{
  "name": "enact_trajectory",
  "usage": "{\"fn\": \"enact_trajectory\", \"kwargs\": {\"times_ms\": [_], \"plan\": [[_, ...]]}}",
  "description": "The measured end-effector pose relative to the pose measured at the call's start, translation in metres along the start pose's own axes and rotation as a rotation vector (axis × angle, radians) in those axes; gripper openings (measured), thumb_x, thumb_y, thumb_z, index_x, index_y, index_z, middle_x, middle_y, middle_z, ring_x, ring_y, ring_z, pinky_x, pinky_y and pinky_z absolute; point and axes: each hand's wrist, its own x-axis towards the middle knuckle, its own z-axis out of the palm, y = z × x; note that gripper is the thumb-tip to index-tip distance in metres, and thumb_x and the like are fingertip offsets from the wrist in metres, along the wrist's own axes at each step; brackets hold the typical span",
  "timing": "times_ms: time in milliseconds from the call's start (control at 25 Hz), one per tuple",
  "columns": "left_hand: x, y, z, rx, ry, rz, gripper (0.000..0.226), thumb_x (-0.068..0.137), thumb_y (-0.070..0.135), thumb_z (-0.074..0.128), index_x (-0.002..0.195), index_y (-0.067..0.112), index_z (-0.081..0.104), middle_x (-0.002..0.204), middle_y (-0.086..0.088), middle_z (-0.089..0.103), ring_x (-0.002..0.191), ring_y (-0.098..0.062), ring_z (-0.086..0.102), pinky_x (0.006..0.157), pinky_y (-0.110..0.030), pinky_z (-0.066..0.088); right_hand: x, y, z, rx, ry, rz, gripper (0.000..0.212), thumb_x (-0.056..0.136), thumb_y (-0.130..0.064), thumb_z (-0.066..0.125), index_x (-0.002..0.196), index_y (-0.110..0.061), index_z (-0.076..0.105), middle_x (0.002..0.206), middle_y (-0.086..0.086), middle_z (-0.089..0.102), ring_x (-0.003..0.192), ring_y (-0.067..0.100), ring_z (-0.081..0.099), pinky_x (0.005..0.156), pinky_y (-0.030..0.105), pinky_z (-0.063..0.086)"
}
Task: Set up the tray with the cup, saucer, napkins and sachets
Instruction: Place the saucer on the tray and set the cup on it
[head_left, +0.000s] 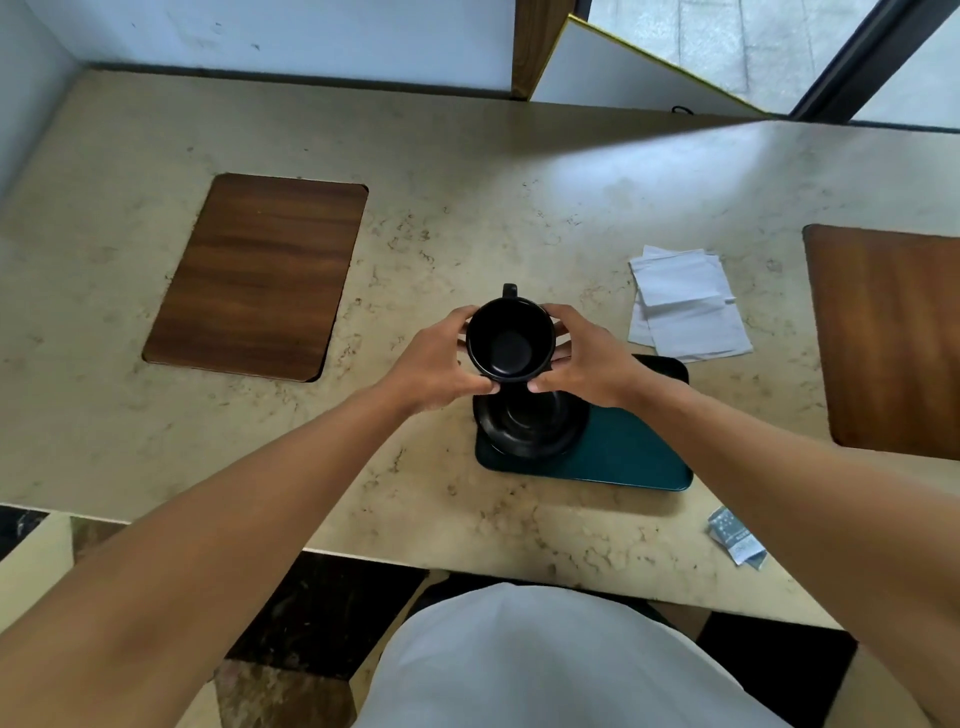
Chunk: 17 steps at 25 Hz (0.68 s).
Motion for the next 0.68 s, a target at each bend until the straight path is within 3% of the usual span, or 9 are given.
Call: {"fn": "enact_trajectory", "kwargs": {"times_ms": [320, 560, 680], "plan": [[-0.024, 0.007, 0.03, 0.026, -0.047, 0.0, 0.095, 0.059, 0.025, 0.095, 0.139, 0.028, 0.045, 0.105, 0.028, 0.056, 0.093, 0.013, 0.055, 0.068, 0.003, 0.041, -0.034, 0.025, 0.012, -0.007, -0.006, 0.053, 0.096, 0.066, -0.013, 0.09, 0.146, -0.028, 0.038, 0.106, -0.021, 0.063, 0.093, -0.002, 0.069, 0.088, 0.021, 0.053], [-0.033, 0.007, 0.046, 0.048, -0.041, -0.004, 0.096, 0.06, 0.026, 0.094, 0.14, 0.026, 0.042, 0.118, 0.014, 0.058, 0.105, -0.007, 0.059, 0.079, -0.007, 0.04, -0.04, 0.031, 0.018, -0.025, -0.013, 0.074, 0.097, 0.066, -0.009, 0.089, 0.147, -0.027, 0.038, 0.111, -0.018, 0.061, 0.101, 0.01, 0.069, 0.096, 0.033, 0.055], [-0.036, 0.007, 0.053, 0.072, -0.026, -0.014, 0.094, 0.061, 0.027, 0.094, 0.139, 0.025, 0.042, 0.119, 0.013, 0.058, 0.107, -0.009, 0.057, 0.079, -0.008, 0.039, -0.042, 0.033, 0.02, -0.023, -0.012, 0.086, 0.098, 0.066, -0.006, 0.088, 0.147, -0.026, 0.039, 0.116, -0.01, 0.064, 0.103, 0.012, 0.069, 0.098, 0.037, 0.056]]}}
